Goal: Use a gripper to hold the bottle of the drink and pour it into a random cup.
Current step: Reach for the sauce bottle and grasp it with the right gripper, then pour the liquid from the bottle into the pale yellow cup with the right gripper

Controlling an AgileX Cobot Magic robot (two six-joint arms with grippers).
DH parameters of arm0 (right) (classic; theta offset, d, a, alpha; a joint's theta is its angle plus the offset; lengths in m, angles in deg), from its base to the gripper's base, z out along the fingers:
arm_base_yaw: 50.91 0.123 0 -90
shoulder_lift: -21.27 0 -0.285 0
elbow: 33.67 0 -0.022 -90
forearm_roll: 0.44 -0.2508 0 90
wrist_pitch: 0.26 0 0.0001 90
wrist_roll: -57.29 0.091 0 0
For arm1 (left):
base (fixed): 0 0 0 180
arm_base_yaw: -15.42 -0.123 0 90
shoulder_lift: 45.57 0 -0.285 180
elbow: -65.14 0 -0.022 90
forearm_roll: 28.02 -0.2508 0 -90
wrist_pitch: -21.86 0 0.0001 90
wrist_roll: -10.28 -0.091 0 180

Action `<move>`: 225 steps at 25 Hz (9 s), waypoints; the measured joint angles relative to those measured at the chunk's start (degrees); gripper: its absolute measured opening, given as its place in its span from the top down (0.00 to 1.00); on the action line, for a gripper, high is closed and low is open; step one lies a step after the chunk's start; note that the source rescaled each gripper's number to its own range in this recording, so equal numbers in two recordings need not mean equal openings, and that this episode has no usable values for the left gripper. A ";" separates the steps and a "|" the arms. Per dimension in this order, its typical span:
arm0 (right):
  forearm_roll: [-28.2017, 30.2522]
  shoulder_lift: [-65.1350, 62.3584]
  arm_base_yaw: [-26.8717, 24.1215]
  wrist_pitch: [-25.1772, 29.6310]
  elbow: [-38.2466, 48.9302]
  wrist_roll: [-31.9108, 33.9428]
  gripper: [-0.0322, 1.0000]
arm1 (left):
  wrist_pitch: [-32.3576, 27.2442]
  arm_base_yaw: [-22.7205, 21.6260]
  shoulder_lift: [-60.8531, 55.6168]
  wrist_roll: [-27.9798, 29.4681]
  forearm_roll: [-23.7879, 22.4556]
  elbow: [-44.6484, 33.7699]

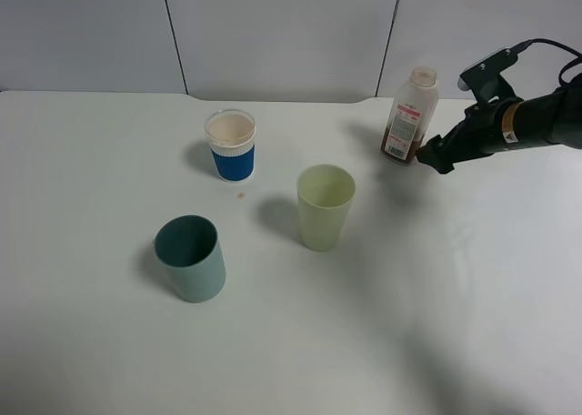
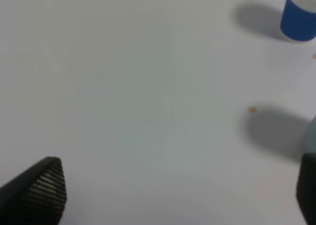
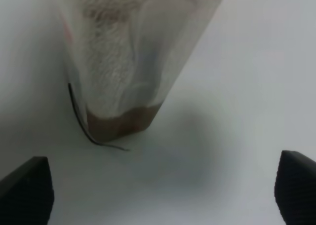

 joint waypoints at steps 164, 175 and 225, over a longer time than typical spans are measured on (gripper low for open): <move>35.80 -6.59 22.24 1.24 -8.45 -6.98 0.97 | 0.00 0.00 0.00 0.00 0.00 0.00; 35.80 -6.59 22.24 1.70 -8.45 -17.88 0.97 | 0.00 0.00 0.00 0.00 0.00 0.00; 35.98 -11.91 29.10 12.19 -7.50 -49.98 0.97 | 0.00 0.00 0.00 0.00 0.00 0.00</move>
